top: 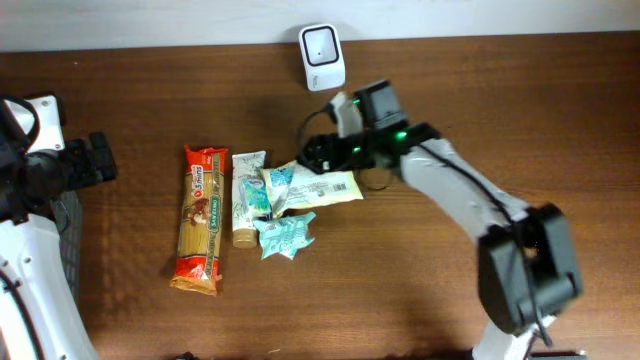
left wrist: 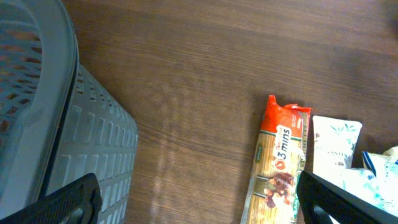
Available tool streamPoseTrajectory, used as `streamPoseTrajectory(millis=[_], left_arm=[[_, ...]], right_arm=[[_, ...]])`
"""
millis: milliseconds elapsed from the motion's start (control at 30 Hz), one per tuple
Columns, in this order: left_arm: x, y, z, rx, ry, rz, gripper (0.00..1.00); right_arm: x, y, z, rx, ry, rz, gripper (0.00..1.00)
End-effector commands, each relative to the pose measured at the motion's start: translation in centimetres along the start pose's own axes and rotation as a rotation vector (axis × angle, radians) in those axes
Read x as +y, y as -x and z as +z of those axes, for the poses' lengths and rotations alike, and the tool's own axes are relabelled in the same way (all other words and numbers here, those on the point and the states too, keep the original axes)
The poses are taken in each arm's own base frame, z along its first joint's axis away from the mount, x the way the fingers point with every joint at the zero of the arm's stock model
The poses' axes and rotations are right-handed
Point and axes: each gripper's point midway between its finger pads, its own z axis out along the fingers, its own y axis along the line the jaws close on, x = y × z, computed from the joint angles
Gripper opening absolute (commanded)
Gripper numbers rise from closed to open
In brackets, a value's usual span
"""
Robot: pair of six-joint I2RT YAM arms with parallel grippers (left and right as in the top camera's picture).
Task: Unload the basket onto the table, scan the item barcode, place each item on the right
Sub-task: 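Reach the right gripper over to the white-blue bag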
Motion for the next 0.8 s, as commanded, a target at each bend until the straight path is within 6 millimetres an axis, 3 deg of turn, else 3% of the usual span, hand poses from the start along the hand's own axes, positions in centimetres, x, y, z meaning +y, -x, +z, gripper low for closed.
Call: streamPoseTrajectory(millis=[0, 133, 333, 367, 500, 600, 667, 733, 767], left_arm=[[-0.1, 0.1, -0.2, -0.006, 0.000, 0.018, 0.99], [-0.1, 0.1, -0.2, -0.006, 0.000, 0.018, 0.99], [-0.1, 0.1, -0.2, -0.006, 0.000, 0.018, 0.99], [-0.1, 0.1, -0.2, -0.006, 0.000, 0.018, 0.99], [-0.1, 0.1, -0.2, -0.006, 0.000, 0.018, 0.99], [-0.1, 0.1, -0.2, -0.006, 0.000, 0.018, 0.99], [-0.1, 0.1, -0.2, -0.006, 0.000, 0.018, 0.99], [-0.1, 0.1, -0.2, -0.006, 0.000, 0.018, 0.99], [-0.1, 0.1, -0.2, -0.006, 0.000, 0.018, 0.99]], right_arm=[[0.7, -1.8, 3.5, 0.062, 0.007, 0.133, 0.81], [1.3, -2.6, 4.5, 0.074, -0.012, 0.108, 0.82], [-0.3, -4.6, 5.8, 0.138, -0.067, 0.143, 0.82], [-0.7, -5.0, 5.6, 0.153, -0.080, 0.157, 0.89], [-4.5, -5.9, 3.0, 0.224, -0.118, 0.239, 0.91], [-8.2, -4.4, 0.4, 0.191, -0.118, 0.259, 0.93], [-12.2, -2.5, -1.7, 0.118, -0.175, 0.222, 0.93], [-13.0, -1.3, -2.5, 0.075, -0.158, 0.207, 0.93], [-12.1, -0.4, -2.8, 0.058, -0.106, 0.191, 0.91]])
